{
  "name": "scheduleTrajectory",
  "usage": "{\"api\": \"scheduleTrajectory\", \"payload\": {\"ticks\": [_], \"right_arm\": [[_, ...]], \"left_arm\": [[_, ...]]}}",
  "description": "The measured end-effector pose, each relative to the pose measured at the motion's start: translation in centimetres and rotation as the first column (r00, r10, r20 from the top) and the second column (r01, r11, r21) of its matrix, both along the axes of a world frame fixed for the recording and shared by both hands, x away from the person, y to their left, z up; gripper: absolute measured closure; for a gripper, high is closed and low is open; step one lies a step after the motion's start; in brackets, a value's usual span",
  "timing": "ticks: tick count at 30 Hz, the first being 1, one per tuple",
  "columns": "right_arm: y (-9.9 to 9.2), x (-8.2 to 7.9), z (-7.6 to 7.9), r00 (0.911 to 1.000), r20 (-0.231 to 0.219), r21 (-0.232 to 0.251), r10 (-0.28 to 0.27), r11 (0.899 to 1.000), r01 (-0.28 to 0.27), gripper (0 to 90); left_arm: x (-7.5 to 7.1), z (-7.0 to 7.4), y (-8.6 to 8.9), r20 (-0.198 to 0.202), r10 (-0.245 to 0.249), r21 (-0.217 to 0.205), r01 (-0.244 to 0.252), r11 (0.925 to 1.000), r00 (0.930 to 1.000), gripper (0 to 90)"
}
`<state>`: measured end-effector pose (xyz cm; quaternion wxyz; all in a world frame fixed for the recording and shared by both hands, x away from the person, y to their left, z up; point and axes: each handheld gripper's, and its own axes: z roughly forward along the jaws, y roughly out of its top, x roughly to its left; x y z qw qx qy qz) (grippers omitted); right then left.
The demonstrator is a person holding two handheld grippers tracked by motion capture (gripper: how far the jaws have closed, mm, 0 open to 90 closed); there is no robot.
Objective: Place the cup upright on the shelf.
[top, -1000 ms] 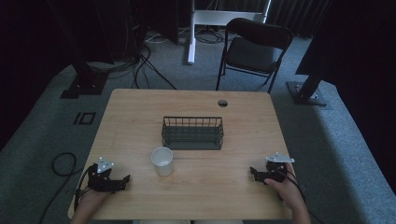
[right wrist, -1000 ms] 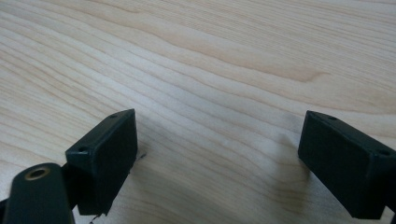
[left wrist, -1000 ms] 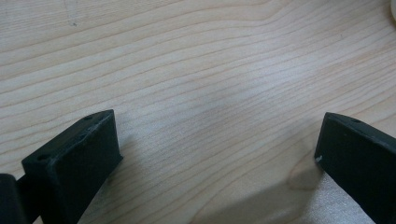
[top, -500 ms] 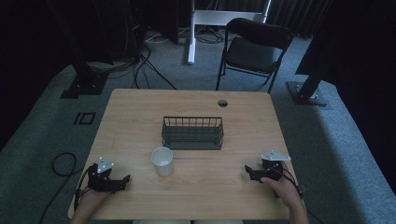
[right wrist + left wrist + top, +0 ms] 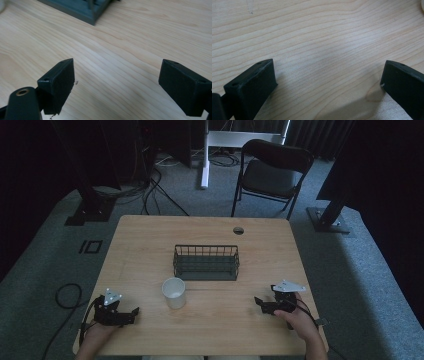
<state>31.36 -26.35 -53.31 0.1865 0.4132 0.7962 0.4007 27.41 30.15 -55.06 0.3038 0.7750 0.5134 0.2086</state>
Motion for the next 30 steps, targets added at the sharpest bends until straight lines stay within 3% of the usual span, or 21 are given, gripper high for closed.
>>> {"api": "scheduleTrajectory", "payload": {"ticks": [11,30], "right_arm": [[2.2,0.1,0.4,0.9971,0.01,-0.017,0.076,0.997,-0.076,13.1],[5.6,-0.4,1.0,0.9848,0.032,0.012,0.171,0.985,-0.171,13.1]], "left_arm": [[0.0,0.0,0.0,0.0,0.0,0.0,0.0,1.0,1.0,0.1],[0.0,0.0,0.1,0.001,-0.006,-0.002,0.006,1.0,1.0,0.1]]}}
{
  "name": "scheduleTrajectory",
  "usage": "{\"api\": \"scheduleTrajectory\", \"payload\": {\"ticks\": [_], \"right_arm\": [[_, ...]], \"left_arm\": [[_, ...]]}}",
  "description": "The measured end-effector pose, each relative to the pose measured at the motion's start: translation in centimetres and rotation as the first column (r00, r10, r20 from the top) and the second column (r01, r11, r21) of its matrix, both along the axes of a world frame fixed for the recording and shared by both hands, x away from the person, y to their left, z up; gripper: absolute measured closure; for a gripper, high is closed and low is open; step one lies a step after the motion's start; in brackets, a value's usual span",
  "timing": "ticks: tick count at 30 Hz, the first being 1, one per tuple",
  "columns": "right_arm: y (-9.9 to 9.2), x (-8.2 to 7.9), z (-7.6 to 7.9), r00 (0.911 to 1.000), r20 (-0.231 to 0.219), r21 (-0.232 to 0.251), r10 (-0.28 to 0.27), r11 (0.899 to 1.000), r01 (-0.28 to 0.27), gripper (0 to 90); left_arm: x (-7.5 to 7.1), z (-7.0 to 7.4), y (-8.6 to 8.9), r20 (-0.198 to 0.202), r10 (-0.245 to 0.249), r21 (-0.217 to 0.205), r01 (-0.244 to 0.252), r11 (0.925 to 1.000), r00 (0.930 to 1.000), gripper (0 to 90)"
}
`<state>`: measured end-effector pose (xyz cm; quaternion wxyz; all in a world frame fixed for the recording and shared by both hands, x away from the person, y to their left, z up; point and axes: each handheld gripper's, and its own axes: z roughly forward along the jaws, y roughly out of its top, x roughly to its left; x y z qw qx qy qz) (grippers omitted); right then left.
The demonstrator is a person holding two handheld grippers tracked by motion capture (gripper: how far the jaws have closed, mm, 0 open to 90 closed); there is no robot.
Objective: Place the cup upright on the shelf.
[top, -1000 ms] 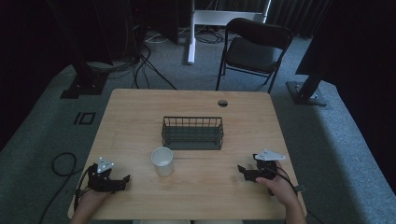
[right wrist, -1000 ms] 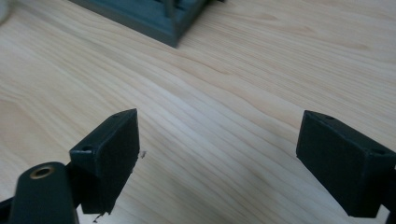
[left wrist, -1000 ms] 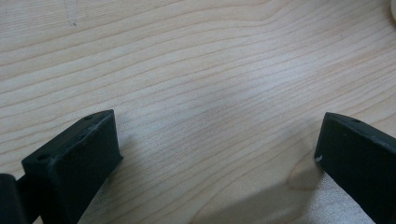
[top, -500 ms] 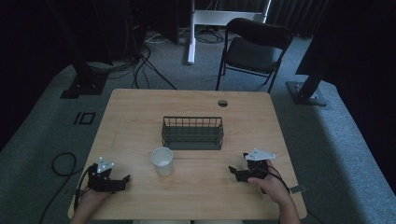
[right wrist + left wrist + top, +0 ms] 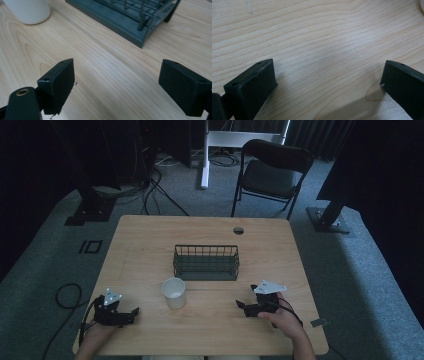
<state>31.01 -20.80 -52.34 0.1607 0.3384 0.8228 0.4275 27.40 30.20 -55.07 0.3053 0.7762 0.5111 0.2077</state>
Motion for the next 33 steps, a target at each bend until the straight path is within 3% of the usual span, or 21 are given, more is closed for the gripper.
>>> {"api": "scheduleTrajectory", "payload": {"ticks": [14,33], "right_arm": [[2.8,0.2,1.1,0.9972,0.035,0.015,0.066,0.998,-0.067,13.1],[8.0,0.4,0.9,0.983,0.037,-0.016,0.18,0.984,-0.179,13.1]], "left_arm": [[0.0,0.0,0.0,0.0,0.0,0.0,0.0,1.0,1.0,0.1],[0.0,0.0,0.0,0.0,0.0,0.0,0.0,1.0,1.0,0.1]]}}
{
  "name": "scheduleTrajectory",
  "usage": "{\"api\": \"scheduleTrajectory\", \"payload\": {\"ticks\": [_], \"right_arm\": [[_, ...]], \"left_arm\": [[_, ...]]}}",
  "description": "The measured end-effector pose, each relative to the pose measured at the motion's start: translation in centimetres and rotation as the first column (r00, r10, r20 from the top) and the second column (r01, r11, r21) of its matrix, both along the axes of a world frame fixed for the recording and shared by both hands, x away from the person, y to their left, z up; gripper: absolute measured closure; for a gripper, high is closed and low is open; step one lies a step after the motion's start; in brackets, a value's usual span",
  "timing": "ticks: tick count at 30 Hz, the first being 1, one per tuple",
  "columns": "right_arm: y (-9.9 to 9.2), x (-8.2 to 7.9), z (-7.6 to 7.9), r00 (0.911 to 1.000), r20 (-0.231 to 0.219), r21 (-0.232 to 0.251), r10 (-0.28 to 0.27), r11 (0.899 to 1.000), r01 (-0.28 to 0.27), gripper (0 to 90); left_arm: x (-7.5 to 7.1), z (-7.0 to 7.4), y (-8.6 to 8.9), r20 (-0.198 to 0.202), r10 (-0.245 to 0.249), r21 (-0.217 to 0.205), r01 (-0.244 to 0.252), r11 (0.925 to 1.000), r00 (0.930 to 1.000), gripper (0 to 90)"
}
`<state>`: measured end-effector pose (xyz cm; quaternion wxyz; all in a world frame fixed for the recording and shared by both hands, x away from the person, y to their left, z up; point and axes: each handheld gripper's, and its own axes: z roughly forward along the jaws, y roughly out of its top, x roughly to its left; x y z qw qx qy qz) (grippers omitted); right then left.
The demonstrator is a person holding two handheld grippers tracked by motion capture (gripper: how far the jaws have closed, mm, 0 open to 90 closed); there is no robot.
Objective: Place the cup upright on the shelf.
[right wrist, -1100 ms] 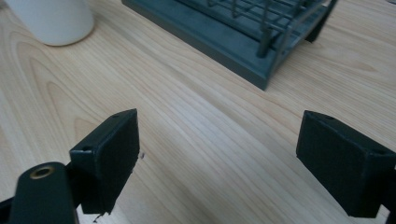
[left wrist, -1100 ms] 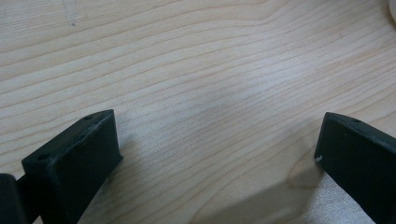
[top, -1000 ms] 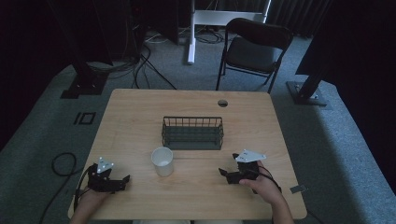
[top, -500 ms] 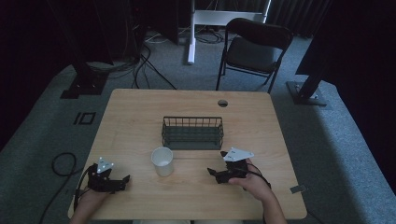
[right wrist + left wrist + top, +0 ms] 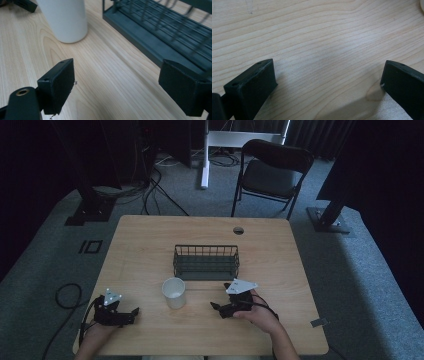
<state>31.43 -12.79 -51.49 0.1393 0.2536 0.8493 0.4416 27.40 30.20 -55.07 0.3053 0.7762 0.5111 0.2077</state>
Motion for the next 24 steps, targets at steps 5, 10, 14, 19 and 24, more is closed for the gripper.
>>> {"api": "scheduleTrajectory", "payload": {"ticks": [5,10,14,19,24], "right_arm": [[1.7,0.1,-0.2,0.9994,-0.003,-0.003,0.035,0.999,-0.035,13.2],[3.2,0.3,-0.1,0.998,-0.005,-0.005,0.063,0.998,-0.063,13.1],[4.3,0.5,-0.1,0.997,-0.002,0.003,0.077,0.997,-0.077,13.1],[5.2,0.6,0.0,0.9961,0.005,0.017,0.088,0.996,-0.088,13.1],[6.3,0.6,0.3,0.9941,0.013,0.031,0.108,0.994,-0.108,13.1]], "left_arm": [[0.0,0.0,0.0,0.001,0.001,-0.002,-0.001,1.0,1.0,0.1],[0.0,0.0,0.0,-0.001,0.001,-0.001,-0.001,1.0,1.0,0.1],[0.0,0.0,0.0,-0.001,0.001,-0.001,-0.001,1.0,1.0,0.1],[0.0,0.0,0.0,-0.001,0.001,-0.001,-0.001,1.0,1.0,0.1],[0.0,0.0,0.0,-0.001,0.001,-0.001,-0.001,1.0,1.0,0.1]]}}
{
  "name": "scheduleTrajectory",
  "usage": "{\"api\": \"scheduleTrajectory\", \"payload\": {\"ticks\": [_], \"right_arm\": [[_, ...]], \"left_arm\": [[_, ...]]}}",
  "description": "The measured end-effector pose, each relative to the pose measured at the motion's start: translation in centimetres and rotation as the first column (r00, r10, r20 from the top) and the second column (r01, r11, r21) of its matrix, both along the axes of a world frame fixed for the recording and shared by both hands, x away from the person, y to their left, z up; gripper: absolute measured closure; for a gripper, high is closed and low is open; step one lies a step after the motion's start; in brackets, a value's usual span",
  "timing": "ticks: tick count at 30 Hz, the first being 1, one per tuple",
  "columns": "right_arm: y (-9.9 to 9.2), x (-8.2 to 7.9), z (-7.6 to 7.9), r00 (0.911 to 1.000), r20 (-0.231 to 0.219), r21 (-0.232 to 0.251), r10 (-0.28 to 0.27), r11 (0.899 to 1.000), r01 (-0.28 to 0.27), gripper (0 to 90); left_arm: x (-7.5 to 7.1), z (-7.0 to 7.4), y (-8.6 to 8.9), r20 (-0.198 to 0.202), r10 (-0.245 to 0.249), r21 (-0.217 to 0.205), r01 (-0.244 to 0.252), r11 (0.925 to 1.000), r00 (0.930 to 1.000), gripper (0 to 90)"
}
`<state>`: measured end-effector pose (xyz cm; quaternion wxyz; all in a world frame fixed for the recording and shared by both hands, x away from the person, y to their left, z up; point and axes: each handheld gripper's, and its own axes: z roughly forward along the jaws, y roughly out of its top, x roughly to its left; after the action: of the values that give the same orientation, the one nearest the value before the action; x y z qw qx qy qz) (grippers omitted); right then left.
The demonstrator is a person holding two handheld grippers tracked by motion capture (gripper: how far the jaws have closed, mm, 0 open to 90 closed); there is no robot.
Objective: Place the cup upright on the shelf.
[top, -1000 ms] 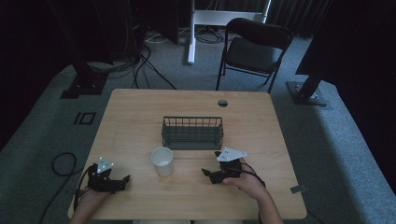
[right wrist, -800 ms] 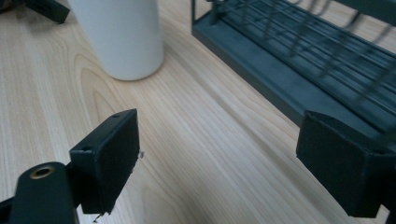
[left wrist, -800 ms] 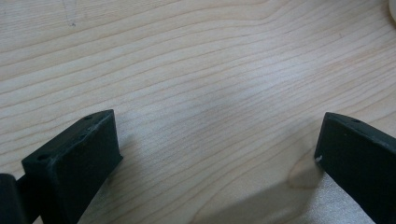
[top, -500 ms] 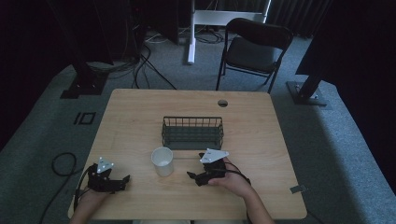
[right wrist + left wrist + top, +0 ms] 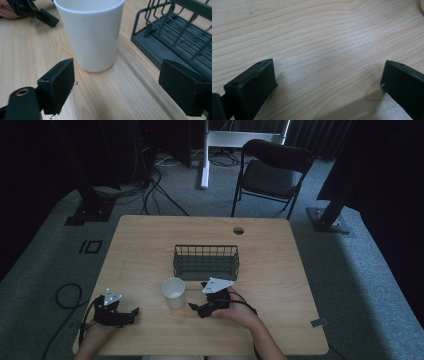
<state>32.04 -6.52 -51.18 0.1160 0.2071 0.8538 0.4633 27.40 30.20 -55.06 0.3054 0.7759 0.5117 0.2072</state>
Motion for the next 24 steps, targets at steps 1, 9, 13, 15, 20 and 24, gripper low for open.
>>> {"api": "scheduleTrajectory", "payload": {"ticks": [1,9,13,15,20,24], "right_arm": [[0.2,0.0,0.0,1.0,0.001,0.0,0.009,1.0,-0.009,13.1],[1.6,-0.1,0.1,0.9994,-0.001,0.018,0.035,0.999,-0.035,13.1],[2.2,0.0,0.0,0.9991,-0.004,0.032,0.042,0.999,-0.041,13.1],[2.6,0.1,-0.1,0.999,-0.005,0.035,0.045,0.998,-0.045,13.1],[3.3,0.2,0.0,0.9985,0.005,0.04,0.054,0.998,-0.055,13.1],[3.7,0.3,0.1,0.9984,0.004,0.051,0.056,0.997,-0.056,13.1]], "left_arm": [[0.0,0.0,0.0,0.0,0.0,0.0,0.0,1.0,1.0,0.1],[0.0,0.0,0.0,0.0,0.0,0.0,0.0,1.0,1.0,0.1],[0.0,0.0,0.0,0.001,0.0,0.0,0.0,1.0,1.0,0.1],[0.0,0.0,0.0,0.0,0.0,0.0,0.0,1.0,1.0,0.1],[0.0,0.0,0.0,0.001,0.0,0.0,0.0,1.0,1.0,0.1],[0.0,0.0,0.0,0.0,0.0,0.0,0.0,1.0,1.0,0.1]]}}
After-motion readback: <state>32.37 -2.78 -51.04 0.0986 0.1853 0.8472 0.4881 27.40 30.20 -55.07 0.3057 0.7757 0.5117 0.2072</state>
